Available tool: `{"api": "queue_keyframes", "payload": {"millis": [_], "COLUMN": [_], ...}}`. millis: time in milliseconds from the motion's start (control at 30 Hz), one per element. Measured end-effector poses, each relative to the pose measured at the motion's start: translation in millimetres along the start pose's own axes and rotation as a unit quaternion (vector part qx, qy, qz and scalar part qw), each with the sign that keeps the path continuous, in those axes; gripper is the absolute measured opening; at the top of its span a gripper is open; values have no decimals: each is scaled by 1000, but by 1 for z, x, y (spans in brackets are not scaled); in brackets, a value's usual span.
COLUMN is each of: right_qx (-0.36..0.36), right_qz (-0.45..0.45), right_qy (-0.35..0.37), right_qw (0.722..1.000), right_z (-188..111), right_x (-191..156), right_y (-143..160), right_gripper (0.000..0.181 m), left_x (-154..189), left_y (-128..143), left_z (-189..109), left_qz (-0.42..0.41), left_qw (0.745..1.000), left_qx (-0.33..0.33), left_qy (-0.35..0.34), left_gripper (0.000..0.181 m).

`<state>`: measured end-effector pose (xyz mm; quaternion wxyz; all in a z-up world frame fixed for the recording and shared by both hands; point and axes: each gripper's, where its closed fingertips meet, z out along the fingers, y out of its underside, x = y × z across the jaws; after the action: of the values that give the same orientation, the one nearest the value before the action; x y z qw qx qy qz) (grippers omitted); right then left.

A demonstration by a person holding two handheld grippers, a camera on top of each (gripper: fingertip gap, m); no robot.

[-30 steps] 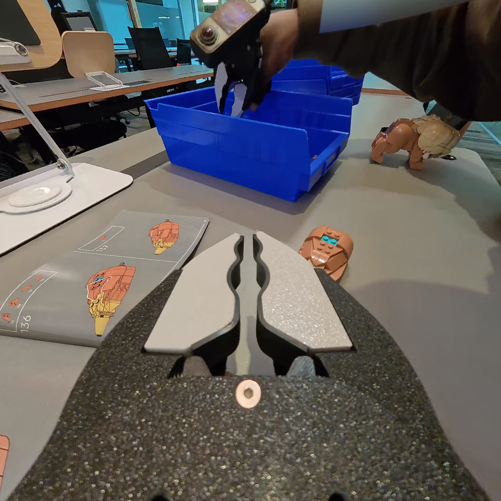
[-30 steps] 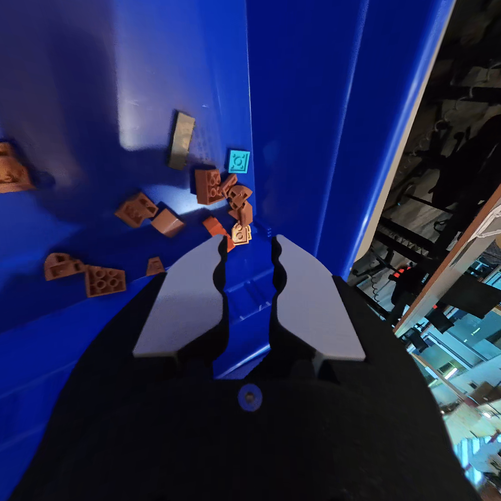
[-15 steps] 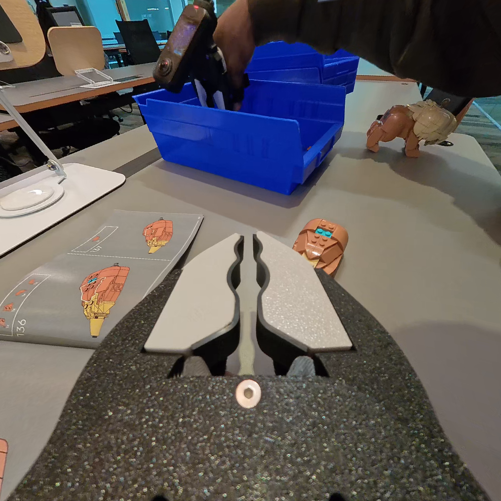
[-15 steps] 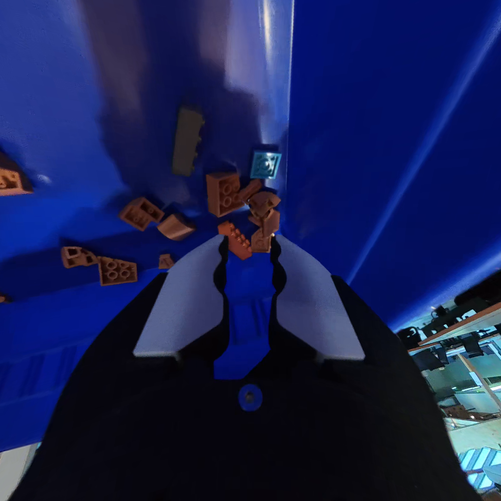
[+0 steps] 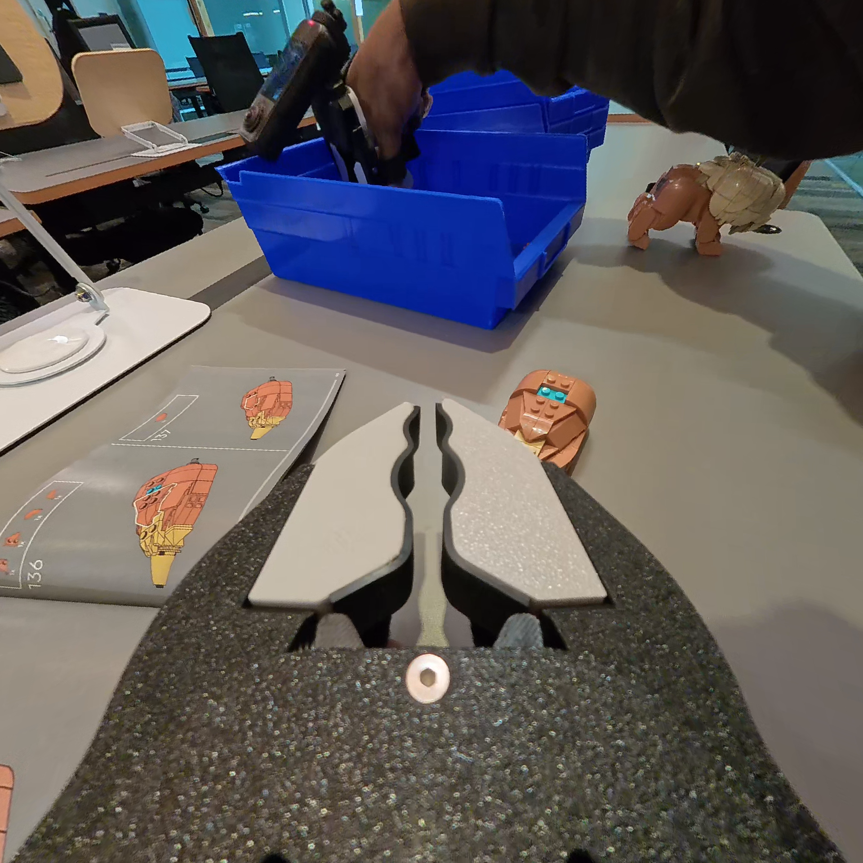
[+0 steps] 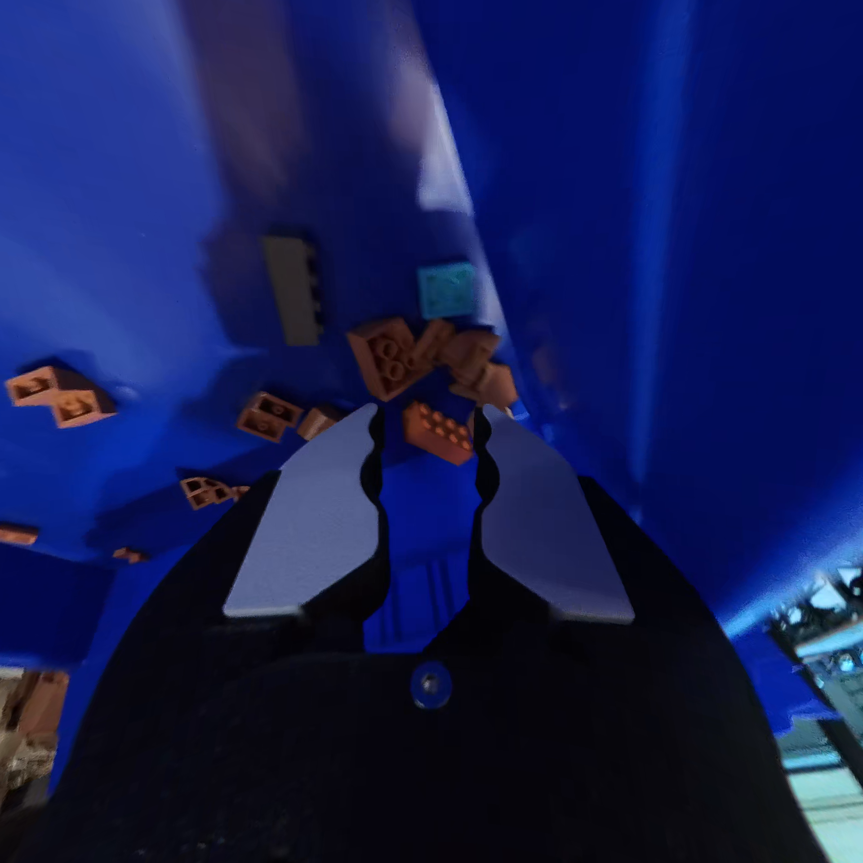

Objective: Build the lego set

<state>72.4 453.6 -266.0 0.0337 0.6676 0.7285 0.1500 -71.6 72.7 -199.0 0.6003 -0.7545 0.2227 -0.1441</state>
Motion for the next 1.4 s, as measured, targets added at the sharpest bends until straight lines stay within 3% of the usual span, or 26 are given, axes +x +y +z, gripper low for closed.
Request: {"api": "queue_keyframes", "payload": {"millis": [300, 433, 467, 533, 767, 933, 1133, 1200, 1267, 1400], "right_qx": [16, 54, 76, 115, 226, 182, 198, 205, 212, 239], "right_qz": [71, 114, 123, 148, 273, 322, 418, 446, 471, 494], "right_qy": [26, -15, -45, -91, -46, 5, 11, 4, 10, 15], "right_qw": [997, 992, 988, 978, 934, 929, 886, 871, 856, 836], "right_z": [2, -2, -5, -13, -46, -25, -14, -7, 0, 0], "right_x": [7, 0, -7, -17, 6, 21, 30, 29, 29, 30], "right_y": [-7, -16, -21, -29, -31, -17, -22, -24, -23, -24], "right_gripper": [28, 40, 36, 31, 29, 28, 15, 19, 35, 40], "left_x": [0, 0, 1, 2, 7, 10, 10, 10, 11, 13], "left_y": [-1, -2, -2, -2, 0, 2, 1, 1, 1, 1], "left_z": [-1, -1, -1, -2, 0, 0, 0, 0, 0, 1], "left_qz": [3, 5, 4, 6, 16, 25, 27, 28, 29, 32], "left_qw": [1000, 1000, 1000, 1000, 1000, 1000, 1000, 1000, 1000, 999], "left_qx": [6, 7, 7, 7, -1, -6, -5, -5, -5, -5], "left_qy": [-3, -4, -3, -3, 3, 5, 5, 5, 5, 6], "left_gripper": [6, 6, 6, 6, 6, 6, 6, 6, 6, 6]}}
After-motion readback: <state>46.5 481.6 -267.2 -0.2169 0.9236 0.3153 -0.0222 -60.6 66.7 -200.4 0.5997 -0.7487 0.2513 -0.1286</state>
